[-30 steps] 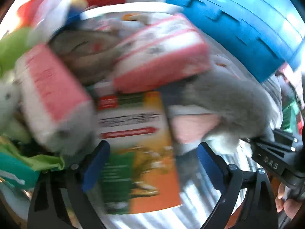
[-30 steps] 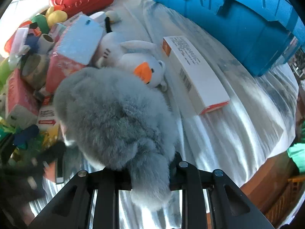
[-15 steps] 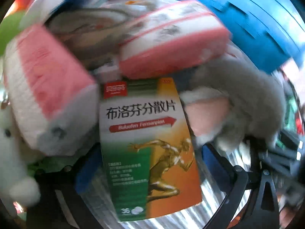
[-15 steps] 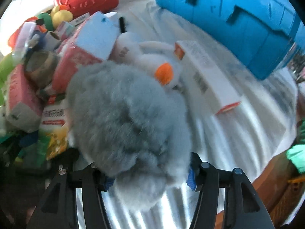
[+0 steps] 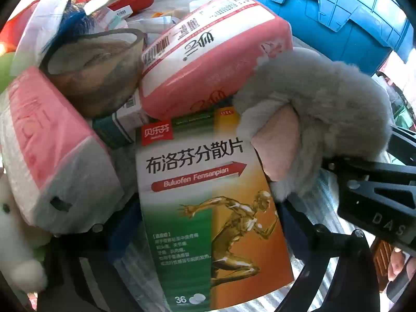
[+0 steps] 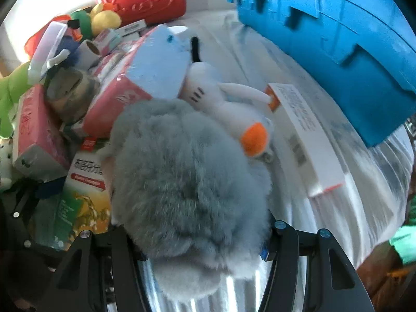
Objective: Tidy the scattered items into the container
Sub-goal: 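Close both tools firmly on the medicine box and grey plush toy, then lift the medicine box with left tool while right tool lifts grey plush toward crate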
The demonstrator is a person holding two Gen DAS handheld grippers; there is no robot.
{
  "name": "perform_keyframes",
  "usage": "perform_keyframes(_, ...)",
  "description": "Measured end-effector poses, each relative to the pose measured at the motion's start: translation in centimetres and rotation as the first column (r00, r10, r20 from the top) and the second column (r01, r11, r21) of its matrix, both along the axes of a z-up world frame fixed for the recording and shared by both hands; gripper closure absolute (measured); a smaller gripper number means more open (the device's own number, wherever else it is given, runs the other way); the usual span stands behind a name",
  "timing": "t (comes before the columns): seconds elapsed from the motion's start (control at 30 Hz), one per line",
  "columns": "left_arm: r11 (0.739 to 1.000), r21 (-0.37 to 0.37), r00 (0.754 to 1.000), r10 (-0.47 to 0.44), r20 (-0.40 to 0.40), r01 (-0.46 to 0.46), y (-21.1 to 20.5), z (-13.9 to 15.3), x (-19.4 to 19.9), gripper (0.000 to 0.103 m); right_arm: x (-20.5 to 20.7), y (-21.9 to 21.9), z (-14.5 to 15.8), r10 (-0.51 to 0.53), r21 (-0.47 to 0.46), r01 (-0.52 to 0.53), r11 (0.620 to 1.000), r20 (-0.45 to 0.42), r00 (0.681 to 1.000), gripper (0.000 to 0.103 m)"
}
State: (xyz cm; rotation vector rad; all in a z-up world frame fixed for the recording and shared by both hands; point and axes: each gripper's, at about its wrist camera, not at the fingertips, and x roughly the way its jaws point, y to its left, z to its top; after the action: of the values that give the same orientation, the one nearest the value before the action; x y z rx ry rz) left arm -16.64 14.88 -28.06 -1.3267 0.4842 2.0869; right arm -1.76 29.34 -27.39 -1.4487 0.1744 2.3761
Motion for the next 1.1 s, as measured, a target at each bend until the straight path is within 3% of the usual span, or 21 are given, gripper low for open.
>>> perform_keyframes(0.03, 1.000, 0.003, 1.000, 0.006, -0.002, -0.006, -0.1, 0.0, 0.0, 0.005, 0.2, -0.3, 0.0, 0.011, -0.006, -0.011, 1.000, 0.008, 1.000, 0.034)
perform_keyframes(0.07, 1.000, 0.004, 1.000, 0.011, -0.004, -0.011, -0.2, 0.1, 0.0, 0.005, 0.4, -0.4, 0.0, 0.015, -0.004, -0.015, 1.000, 0.011, 1.000, 0.017)
perform_keyframes(0.1, 1.000, 0.005, 1.000, 0.017, -0.004, -0.017, -0.3, 0.1, 0.0, 0.005, 0.6, -0.6, 0.1, 0.011, -0.001, -0.011, 1.000, 0.005, 1.000, 0.011)
perform_keyframes(0.27, 0.998, 0.001, 0.998, 0.058, 0.002, -0.058, -0.2, 0.4, 0.2, 0.005, -1.3, -1.1, 0.8, 0.028, -0.080, -0.033, 0.996, -0.058, 0.998, 0.009)
perform_keyframes(0.3, 0.998, 0.000, 0.998, 0.070, 0.003, -0.070, -0.2, 0.4, 0.2, 0.005, -2.4, -0.8, 1.0, 0.036, -0.085, -0.041, 0.996, -0.064, 0.997, 0.011)
perform_keyframes(0.33, 0.996, -0.001, 0.996, 0.084, 0.005, -0.084, -0.2, 0.4, 0.3, 0.005, -3.0, -0.8, 1.1, 0.047, -0.087, -0.052, 0.995, -0.065, 0.997, 0.026)
perform_keyframes(0.37, 0.995, -0.002, 0.995, 0.098, 0.005, -0.098, -0.2, 0.5, 0.4, 0.005, -3.4, -1.1, 0.9, 0.060, -0.087, -0.064, 0.994, -0.051, 0.997, 0.054)
perform_keyframes(0.4, 0.994, -0.002, 0.994, 0.108, 0.005, -0.108, -0.2, 0.5, 0.4, 0.005, -5.1, -1.0, 0.6, 0.063, -0.092, -0.065, 0.994, -0.029, 0.998, 0.062)
perform_keyframes(0.53, 0.990, -0.006, 0.990, 0.143, 0.011, -0.143, 0.0, 0.7, 0.4, 0.005, -11.3, 0.8, -2.4, 0.052, -0.102, -0.049, 0.994, 0.024, 0.998, 0.062)
perform_keyframes(0.9, 0.985, -0.011, 0.985, 0.172, 0.010, -0.172, 1.0, 1.0, 0.8, 0.004, -11.5, 1.7, -2.5, 0.039, -0.194, -0.046, 0.980, -0.040, 0.998, 0.054)
perform_keyframes(0.93, 0.985, -0.007, 0.985, 0.175, 0.006, -0.175, 1.1, 1.1, 0.9, 0.006, -11.5, 1.6, -2.5, 0.042, -0.192, -0.048, 0.980, -0.035, 0.998, 0.055)
perform_keyframes(1.0, 0.983, -0.008, 0.983, 0.183, 0.006, -0.182, 1.3, 1.2, 1.2, 0.008, -12.5, 1.3, -2.3, 0.039, -0.146, -0.040, 0.989, -0.010, 0.999, 0.068)
perform_keyframes(1.1, 0.981, 0.008, 0.981, 0.193, 0.012, -0.193, 1.5, 1.9, 2.3, 0.008, -11.8, 0.3, -1.8, 0.051, -0.101, -0.053, 0.993, -0.021, 0.998, 0.073)
